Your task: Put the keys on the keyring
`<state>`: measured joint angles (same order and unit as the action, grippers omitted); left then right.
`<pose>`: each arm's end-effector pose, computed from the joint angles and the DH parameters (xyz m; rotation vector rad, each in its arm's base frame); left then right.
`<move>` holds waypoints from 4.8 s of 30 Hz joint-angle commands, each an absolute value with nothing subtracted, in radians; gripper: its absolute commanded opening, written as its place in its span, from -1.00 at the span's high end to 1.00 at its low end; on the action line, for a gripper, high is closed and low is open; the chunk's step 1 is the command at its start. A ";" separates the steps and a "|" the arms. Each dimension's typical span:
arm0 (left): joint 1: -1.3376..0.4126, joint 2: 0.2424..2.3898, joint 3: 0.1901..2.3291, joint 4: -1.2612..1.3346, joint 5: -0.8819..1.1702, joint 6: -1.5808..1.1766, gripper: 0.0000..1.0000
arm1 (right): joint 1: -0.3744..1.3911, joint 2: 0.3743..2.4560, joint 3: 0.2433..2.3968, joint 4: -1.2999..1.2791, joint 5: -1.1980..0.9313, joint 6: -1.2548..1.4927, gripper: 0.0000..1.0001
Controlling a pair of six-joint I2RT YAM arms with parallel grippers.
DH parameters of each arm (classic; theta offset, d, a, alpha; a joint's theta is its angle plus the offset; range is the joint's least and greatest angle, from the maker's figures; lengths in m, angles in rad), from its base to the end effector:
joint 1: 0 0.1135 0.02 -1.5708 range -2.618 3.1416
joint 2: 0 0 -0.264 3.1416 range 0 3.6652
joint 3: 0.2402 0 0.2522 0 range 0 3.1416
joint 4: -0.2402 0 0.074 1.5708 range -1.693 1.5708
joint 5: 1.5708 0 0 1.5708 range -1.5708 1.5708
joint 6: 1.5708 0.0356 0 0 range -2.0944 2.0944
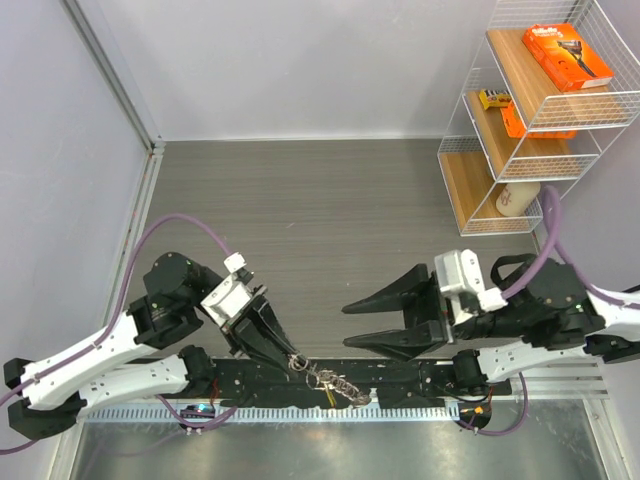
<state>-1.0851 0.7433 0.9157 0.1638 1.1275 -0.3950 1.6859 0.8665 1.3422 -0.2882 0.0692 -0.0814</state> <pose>0.0374 -0.1397 0.4227 1.5275 0.8308 -1.8397 -0.0144 0.1463 0.5006 -1.1260 1.0055 1.2731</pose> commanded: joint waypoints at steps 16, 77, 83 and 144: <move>-1.103 0.787 0.900 -0.021 1.247 -0.405 1.00 | 1.689 1.172 1.724 -0.874 -0.063 -0.225 0.05; -1.227 0.948 1.075 -0.443 1.149 -0.172 1.00 | 1.744 1.114 1.387 -0.675 -0.074 -0.250 0.63; -1.227 0.931 1.074 -0.471 1.128 -0.149 1.00 | 1.755 1.095 1.382 -0.670 -0.077 -0.244 0.89; -1.227 0.837 1.181 -0.687 0.795 -0.097 1.00 | 1.951 0.894 0.936 -0.310 0.442 -0.109 0.90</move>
<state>-1.2293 0.8333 1.0901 -0.6701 0.8074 -0.1627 1.9339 0.8898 0.9882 -0.2684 0.4080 -0.1188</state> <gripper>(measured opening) 0.128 0.059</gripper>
